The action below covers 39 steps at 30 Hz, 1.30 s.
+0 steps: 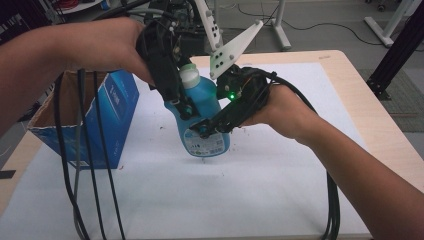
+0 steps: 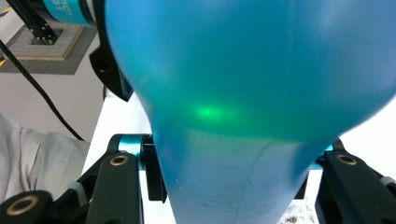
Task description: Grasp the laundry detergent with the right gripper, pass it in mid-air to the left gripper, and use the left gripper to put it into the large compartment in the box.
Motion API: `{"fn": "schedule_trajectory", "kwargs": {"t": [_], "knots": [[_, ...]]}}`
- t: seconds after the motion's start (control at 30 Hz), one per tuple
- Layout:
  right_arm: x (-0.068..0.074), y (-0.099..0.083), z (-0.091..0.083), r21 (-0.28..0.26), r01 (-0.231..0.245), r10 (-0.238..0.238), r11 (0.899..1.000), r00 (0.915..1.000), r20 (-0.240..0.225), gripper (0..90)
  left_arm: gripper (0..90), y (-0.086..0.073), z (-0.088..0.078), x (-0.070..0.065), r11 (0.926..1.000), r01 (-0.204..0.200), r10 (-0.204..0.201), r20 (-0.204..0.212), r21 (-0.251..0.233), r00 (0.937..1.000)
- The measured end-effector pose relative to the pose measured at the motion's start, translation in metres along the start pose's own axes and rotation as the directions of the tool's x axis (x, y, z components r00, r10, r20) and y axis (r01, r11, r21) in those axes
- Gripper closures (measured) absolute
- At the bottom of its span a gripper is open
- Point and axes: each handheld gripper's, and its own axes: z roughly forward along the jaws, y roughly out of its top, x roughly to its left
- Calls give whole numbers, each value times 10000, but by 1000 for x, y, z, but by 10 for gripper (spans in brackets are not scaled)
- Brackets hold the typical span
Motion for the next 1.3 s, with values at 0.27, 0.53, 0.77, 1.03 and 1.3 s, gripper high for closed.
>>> {"fn": "schedule_trajectory", "kwargs": {"t": [0.27,0.53,0.77,1.03,1.3], "knots": [[1,0,1,-296,133,-132,9995,9999,33,453,383,4,-4,-2,9993,248,-247,-35,273,9997],[0,-6,-3,-252,-212,221,9995,9992,335,216,383,2,-17,-3,9965,608,-600,-144,581,9981],[-3,-14,-27,133,-777,759,9969,9917,1035,121,382,-6,-43,0,9904,1265,-1238,-504,556,9910],[-3,-17,-63,1480,-940,712,9845,9858,1519,121,382,-20,-66,7,9718,2309,-2238,-1204,487,9672],[0,-19,-87,2528,-898,540,9633,9880,1450,50,382,-32,-83,11,9499,3098,-3004,-1535,407,9414]]}}
